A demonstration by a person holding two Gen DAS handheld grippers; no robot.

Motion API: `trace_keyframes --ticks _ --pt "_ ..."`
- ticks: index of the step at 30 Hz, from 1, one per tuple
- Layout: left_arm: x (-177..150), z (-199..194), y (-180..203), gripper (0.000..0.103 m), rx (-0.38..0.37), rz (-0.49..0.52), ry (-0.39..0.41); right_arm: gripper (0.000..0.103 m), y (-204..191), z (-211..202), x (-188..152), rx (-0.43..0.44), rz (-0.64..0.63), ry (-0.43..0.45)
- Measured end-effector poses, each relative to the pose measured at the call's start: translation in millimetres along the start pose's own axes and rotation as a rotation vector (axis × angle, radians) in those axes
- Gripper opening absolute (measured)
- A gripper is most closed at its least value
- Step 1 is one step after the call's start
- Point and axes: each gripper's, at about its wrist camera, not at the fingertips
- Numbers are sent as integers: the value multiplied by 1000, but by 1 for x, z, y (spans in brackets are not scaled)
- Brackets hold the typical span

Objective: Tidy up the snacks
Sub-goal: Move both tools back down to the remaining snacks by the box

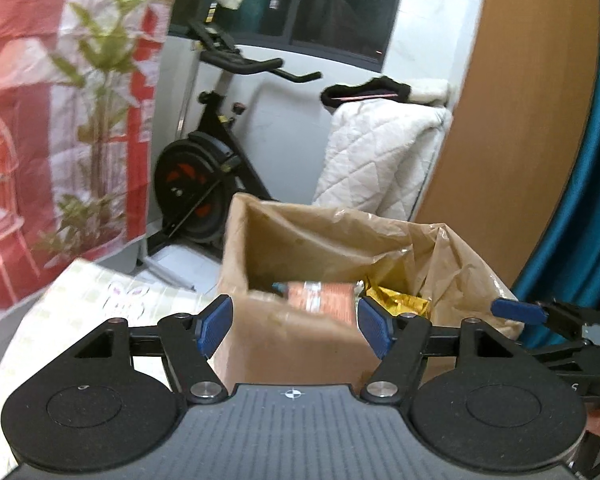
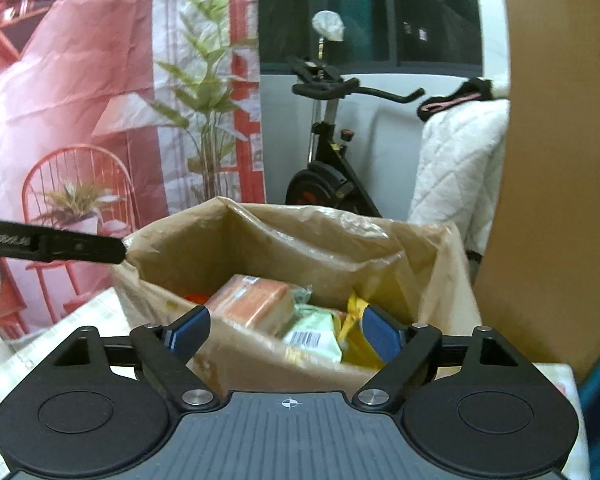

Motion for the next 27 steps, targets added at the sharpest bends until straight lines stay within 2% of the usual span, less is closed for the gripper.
trace_keyframes --ticks 6,11,16,19,23,27 --pt "-30 -15 -12 71 0 -75 -10 82 -1 -21 -33 -6 24 17" --pt "-52 -15 -25 70 2 -130 -63 82 4 -25 -64 12 70 -18" --pt "-69 -10 -36 69 18 -153 -106 77 14 -19 -95 -12 113 -73" --pt "-75 -3 -40 63 25 -155 -125 74 19 -12 -111 -23 135 -103" --pt "-82 8 -43 60 33 -144 -146 60 22 1 -127 -37 137 -142" --pt "-91 19 -45 49 14 -127 -178 45 23 17 -136 -11 121 -182"
Point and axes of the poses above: each gripper's, at about its wrist camera, not at the fingertips, and z roughly the way its jaws point, y to its right, x to its top, and after that the axes turned 11 degrees about -y, right-handed
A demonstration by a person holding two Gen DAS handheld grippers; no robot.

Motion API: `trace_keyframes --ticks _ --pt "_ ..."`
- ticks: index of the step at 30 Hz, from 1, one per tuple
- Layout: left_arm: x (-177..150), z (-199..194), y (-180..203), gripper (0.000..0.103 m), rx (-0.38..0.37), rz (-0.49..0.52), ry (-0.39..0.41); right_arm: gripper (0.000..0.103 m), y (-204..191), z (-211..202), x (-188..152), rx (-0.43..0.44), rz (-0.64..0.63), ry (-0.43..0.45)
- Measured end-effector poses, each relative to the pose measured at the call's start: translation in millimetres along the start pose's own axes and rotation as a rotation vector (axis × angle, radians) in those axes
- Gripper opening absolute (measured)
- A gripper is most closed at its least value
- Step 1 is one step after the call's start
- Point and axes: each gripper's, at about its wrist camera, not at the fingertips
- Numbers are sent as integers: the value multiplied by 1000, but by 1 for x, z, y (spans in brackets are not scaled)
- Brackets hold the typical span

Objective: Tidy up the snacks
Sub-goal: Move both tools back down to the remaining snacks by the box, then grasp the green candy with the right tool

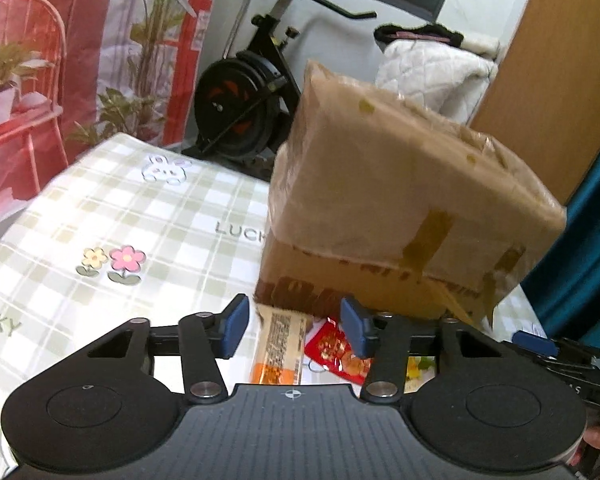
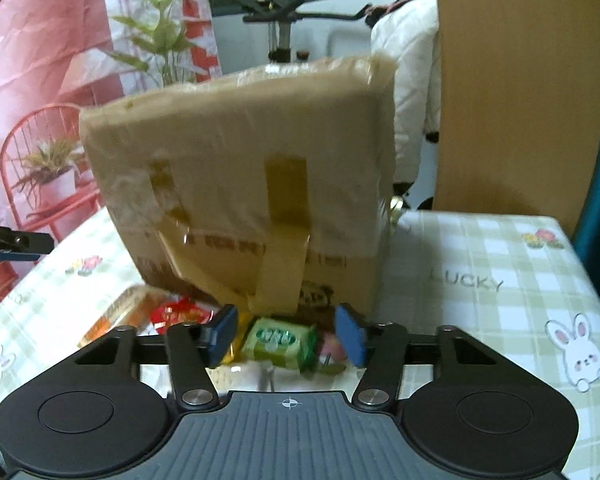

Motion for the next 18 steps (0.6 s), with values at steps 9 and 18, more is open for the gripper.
trace_keyframes --ticks 9,18 --pt "-8 40 13 32 -89 40 -94 27 -11 46 11 4 -176 -93" --pt "-14 73 27 32 -106 84 -167 29 -6 92 27 24 -189 -126"
Point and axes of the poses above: each gripper's, at about its wrist camera, not at the fingertips, and z roughly the way its jaws point, y to its right, x to its top, and after that the axes turned 11 degrees about -y, right-handed
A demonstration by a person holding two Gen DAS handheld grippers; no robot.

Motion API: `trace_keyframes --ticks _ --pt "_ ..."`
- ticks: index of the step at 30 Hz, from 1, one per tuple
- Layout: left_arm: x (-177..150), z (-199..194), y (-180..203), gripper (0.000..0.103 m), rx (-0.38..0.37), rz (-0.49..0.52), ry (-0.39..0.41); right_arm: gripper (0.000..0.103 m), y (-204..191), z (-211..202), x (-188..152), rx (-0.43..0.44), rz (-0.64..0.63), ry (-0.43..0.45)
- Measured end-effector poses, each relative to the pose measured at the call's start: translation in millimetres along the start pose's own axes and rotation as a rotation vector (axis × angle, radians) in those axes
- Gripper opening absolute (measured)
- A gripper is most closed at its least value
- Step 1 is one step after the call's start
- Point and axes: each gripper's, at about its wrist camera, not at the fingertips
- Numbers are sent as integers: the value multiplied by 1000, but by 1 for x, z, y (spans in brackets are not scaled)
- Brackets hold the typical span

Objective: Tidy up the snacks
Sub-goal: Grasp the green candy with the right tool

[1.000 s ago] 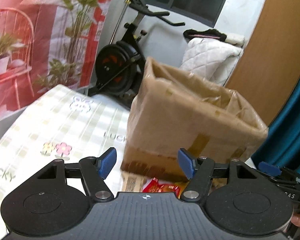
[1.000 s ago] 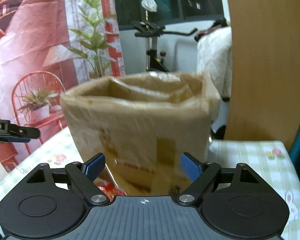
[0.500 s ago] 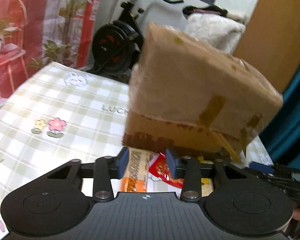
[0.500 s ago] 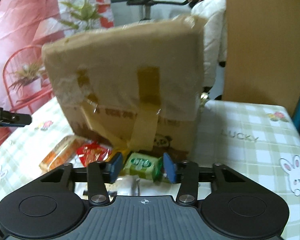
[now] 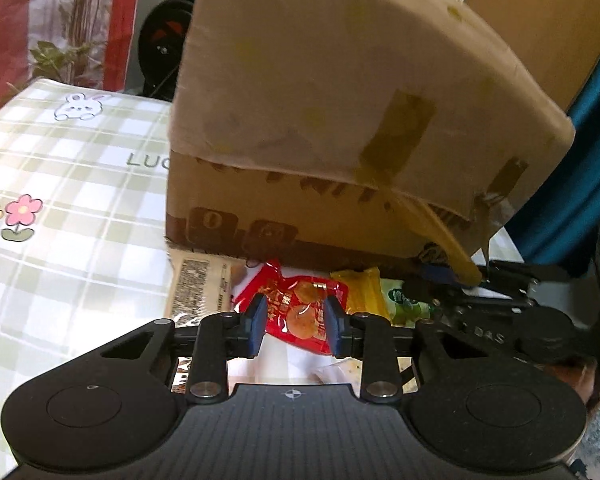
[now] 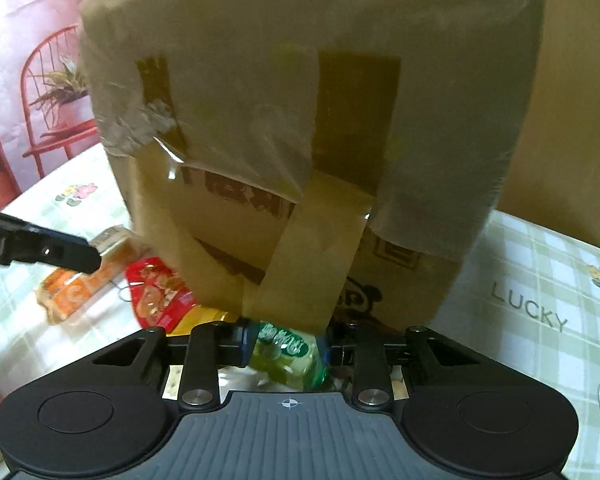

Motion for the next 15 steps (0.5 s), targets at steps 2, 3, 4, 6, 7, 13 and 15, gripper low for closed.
trace_keyframes --ticks 2,3,4,6,7,13,15 --pt "0 4 0 32 -4 -1 -12 29 4 10 2 36 13 -23" --pt "-1 5 -1 32 -4 -1 -17 33 5 12 1 49 17 -15" --pt "-1 7 1 32 -1 -1 -22 36 6 14 2 64 23 -15" --pt "-2 9 0 32 2 -3 -32 42 8 15 1 91 36 -13" --pt "-3 9 0 32 3 -5 -37 43 8 16 0 92 42 -22" --pt "-5 11 0 32 -3 -17 -56 50 15 18 -13 131 67 -91" --pt "-5 13 0 32 -3 -19 -62 50 12 16 -15 118 51 -107"
Point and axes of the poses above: each gripper's, at about its wrist camera, not at the fingertips, and z roughly the way its jaws point, y to its right, x to its top, and after that the axes turned 11 degrees about -y, right-handed
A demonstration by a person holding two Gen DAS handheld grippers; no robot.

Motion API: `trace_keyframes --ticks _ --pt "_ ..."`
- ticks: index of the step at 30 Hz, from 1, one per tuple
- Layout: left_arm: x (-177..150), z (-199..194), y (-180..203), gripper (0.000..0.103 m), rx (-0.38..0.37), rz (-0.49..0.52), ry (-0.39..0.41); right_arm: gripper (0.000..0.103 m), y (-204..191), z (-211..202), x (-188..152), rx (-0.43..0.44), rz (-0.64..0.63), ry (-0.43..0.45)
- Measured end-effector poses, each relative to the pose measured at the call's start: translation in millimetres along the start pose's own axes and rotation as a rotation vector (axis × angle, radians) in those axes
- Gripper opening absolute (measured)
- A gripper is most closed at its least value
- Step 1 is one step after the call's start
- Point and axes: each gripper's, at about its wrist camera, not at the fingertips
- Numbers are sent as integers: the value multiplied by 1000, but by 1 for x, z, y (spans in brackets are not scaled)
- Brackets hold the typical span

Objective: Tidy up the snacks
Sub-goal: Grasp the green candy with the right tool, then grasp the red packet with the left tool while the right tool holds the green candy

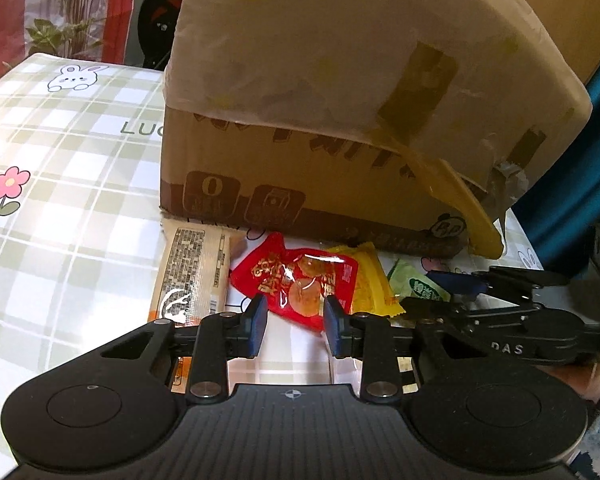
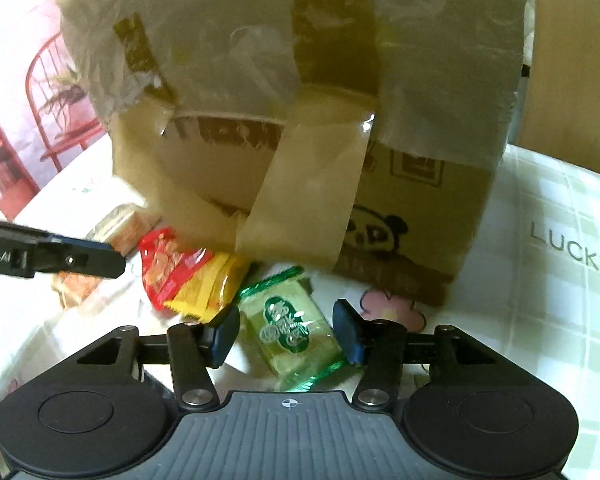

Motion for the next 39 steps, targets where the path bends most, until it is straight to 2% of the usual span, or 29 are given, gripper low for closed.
trace_keyframes --ticks 2,6,11,14,18,23,27,29,32,36,39 --pt "1 3 2 32 -5 -3 -2 48 -4 -1 -3 -13 -20 1" --pt "0 4 3 33 -14 -9 -7 38 -14 0 -16 -73 -38 50" --pt "1 10 0 34 -11 -56 -26 37 -14 1 -36 -96 1 139" --pt "6 13 -6 43 -16 -115 -21 36 -9 -1 -51 -91 40 196" --pt "16 21 -6 46 -14 -167 -9 36 -1 -1 -55 -84 54 215" --pt "30 36 8 49 61 -146 8 36 2 -3 -58 -74 54 225" --pt "34 46 26 67 94 -111 24 36 2 -5 -58 -62 61 231" --pt "34 51 35 71 124 -80 26 36 3 -7 -60 -54 67 235" --pt "30 53 44 72 151 -29 25 36 3 -7 -61 -46 73 239" --pt "21 50 45 73 172 -54 15 36 3 -6 -60 -38 80 242" --pt "14 47 48 73 206 -34 -1 36 4 -6 -60 -33 84 244"
Point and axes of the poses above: each gripper's, at about its wrist camera, not at the fingertips, and z roughly the way its jaws point, y to its right, x to its top, and after that the axes turned 11 degrees about -y, right-handed
